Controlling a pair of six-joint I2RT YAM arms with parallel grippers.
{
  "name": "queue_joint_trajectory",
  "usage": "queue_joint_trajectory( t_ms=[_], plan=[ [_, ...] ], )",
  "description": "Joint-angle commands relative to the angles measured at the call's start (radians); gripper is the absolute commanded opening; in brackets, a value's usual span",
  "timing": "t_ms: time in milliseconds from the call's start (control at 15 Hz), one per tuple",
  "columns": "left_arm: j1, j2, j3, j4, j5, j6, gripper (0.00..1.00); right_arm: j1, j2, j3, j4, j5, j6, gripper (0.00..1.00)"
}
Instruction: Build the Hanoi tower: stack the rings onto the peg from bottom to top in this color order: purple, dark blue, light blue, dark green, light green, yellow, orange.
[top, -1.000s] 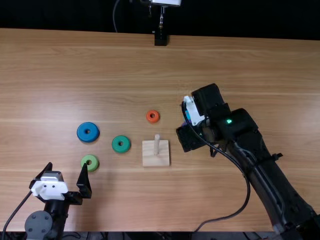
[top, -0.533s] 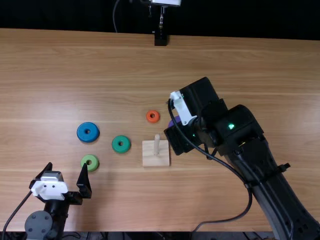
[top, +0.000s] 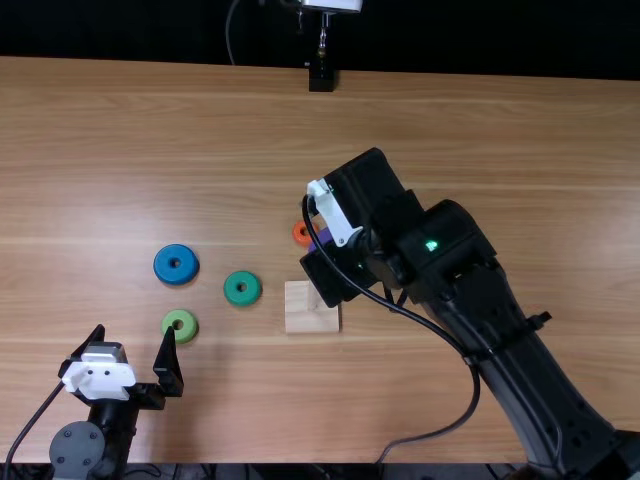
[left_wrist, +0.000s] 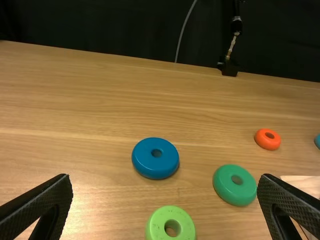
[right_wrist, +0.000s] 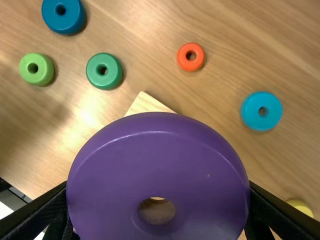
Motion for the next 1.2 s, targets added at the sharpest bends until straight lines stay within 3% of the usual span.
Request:
queue_joint_trajectory(
  t_ms=[0, 267, 1133],
  plan=[
    [0.009, -0.012, -0.051, -0.018, 0.003, 0.011, 1.0, 0.026, 0.025, 0.044, 0.005, -0.001, 0.006, 0.0],
    [0.009, -0.012, -0.051, -0.016, 0.003, 0.011, 1.0, 0.042, 0.051, 0.055, 0.009, -0.001, 0.045, 0.0],
    [0.009, -0.012, -0.051, -0.018, 0.003, 0.011, 1.0, 0.051, 0.118, 0.049, 0.013, -0.001, 0.048, 0.0]
  ],
)
